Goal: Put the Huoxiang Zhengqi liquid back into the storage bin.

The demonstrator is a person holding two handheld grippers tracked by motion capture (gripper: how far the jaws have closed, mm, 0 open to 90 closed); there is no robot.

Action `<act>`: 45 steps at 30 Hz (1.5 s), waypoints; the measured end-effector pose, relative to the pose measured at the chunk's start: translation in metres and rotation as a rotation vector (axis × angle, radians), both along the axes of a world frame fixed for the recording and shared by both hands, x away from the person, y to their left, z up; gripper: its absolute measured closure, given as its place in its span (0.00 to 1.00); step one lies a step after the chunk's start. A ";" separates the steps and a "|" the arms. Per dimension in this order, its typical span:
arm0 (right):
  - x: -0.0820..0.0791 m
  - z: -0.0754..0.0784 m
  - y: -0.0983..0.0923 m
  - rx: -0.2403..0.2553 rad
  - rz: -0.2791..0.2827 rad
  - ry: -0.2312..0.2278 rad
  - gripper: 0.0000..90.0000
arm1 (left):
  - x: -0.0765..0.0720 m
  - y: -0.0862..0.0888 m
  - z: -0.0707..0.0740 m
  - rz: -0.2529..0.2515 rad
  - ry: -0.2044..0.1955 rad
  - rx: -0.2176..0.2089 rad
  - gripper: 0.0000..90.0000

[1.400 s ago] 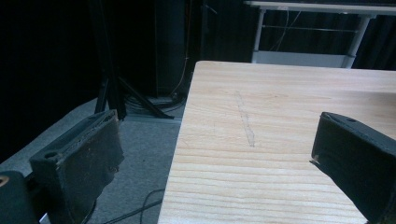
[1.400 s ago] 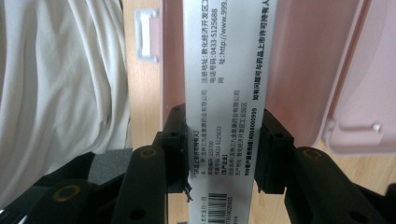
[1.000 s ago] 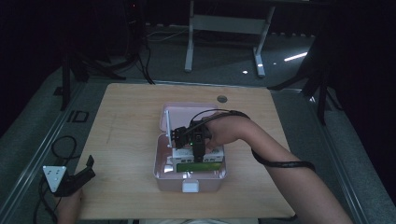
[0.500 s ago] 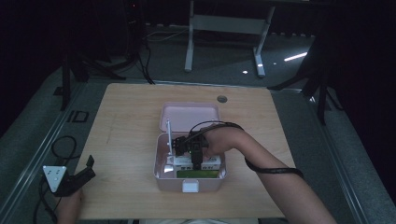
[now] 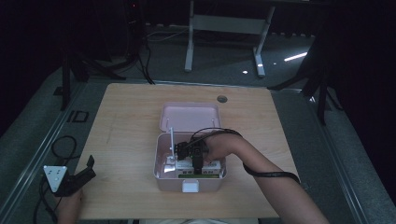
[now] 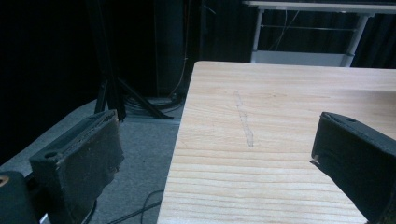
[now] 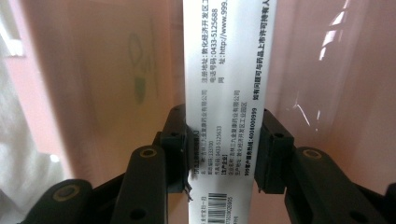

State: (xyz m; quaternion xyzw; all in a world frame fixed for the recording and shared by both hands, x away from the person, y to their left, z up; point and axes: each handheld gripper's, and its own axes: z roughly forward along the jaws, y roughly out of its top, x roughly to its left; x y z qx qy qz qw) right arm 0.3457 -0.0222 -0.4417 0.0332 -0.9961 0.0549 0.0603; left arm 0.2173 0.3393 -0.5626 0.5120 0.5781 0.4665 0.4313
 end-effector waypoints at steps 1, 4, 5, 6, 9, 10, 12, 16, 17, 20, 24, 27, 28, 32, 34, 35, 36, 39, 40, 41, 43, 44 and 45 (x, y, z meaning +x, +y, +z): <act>0.000 -0.001 0.000 0.001 0.001 0.001 0.69 | 0.000 0.000 0.000 0.000 -0.002 0.002 0.02; 0.001 -0.003 0.000 0.001 0.000 0.003 0.69 | 0.000 -0.001 0.000 0.001 -0.001 0.005 0.02; 0.000 -0.010 -0.002 -0.016 -0.005 0.007 0.69 | 0.000 -0.001 0.000 -0.001 0.001 0.008 0.02; 0.000 -0.010 -0.002 -0.016 -0.005 0.007 0.69 | 0.000 -0.001 0.000 0.000 0.001 0.007 0.02; 0.001 -0.011 -0.004 -0.012 -0.012 0.010 0.68 | 0.000 -0.001 0.000 0.002 -0.002 0.003 0.02; 0.001 -0.011 -0.004 -0.012 -0.016 0.009 0.68 | 0.000 0.000 0.000 0.000 -0.002 0.002 0.02; 0.000 -0.010 -0.004 -0.013 -0.010 0.018 0.66 | 0.000 0.000 0.000 0.001 -0.002 0.004 0.02; -0.001 0.003 -0.006 0.013 0.001 0.019 0.57 | 0.000 0.000 0.000 0.000 -0.001 0.000 0.02; -0.002 0.008 -0.006 0.024 -0.002 0.002 0.54 | 0.000 0.000 0.000 0.000 -0.001 0.000 0.02; -0.001 0.028 -0.012 0.082 -0.019 -0.034 0.47 | 0.000 0.000 0.000 0.000 -0.002 0.000 0.02; 0.004 0.061 -0.027 0.196 -0.069 -0.064 0.31 | 0.000 0.000 0.000 0.001 0.000 0.000 0.02; 0.010 0.080 -0.043 0.287 -0.094 -0.093 0.19 | 0.000 0.000 0.000 0.002 0.000 0.000 0.02; 0.011 0.083 -0.047 0.310 -0.104 -0.093 0.19 | 0.000 0.000 0.000 0.002 0.000 0.000 0.02; 0.020 0.093 -0.069 0.387 -0.127 -0.156 0.14 | 0.000 0.000 0.000 0.003 -0.001 0.001 0.02; 0.024 0.093 -0.082 0.429 -0.140 -0.203 0.15 | 0.000 0.000 0.000 0.004 -0.001 0.000 0.02; 0.026 0.093 -0.088 0.451 -0.156 -0.215 0.15 | 0.000 0.000 0.000 0.005 -0.002 -0.002 0.02; 0.028 0.092 -0.096 0.476 -0.176 -0.211 0.15 | 0.000 0.000 0.000 0.005 -0.002 -0.002 0.02; 0.032 0.086 -0.116 0.515 -0.213 -0.248 0.15 | 0.000 0.000 0.000 0.004 -0.002 -0.001 0.02; 0.033 0.084 -0.120 0.521 -0.224 -0.242 0.15 | 0.000 0.000 0.000 0.004 -0.001 -0.003 0.02; 0.035 0.080 -0.128 0.532 -0.237 -0.252 0.15 | 0.000 0.000 0.000 0.004 -0.001 -0.002 0.02; 0.038 0.074 -0.139 0.546 -0.261 -0.266 0.15 | 0.000 0.000 0.000 0.004 -0.001 -0.003 0.02; 0.040 0.070 -0.145 0.557 -0.276 -0.269 0.15 | 0.000 0.000 0.000 0.004 -0.002 -0.003 0.02; 0.041 0.066 -0.151 0.565 -0.294 -0.271 0.15 | 0.000 0.000 0.000 0.005 -0.002 -0.003 0.02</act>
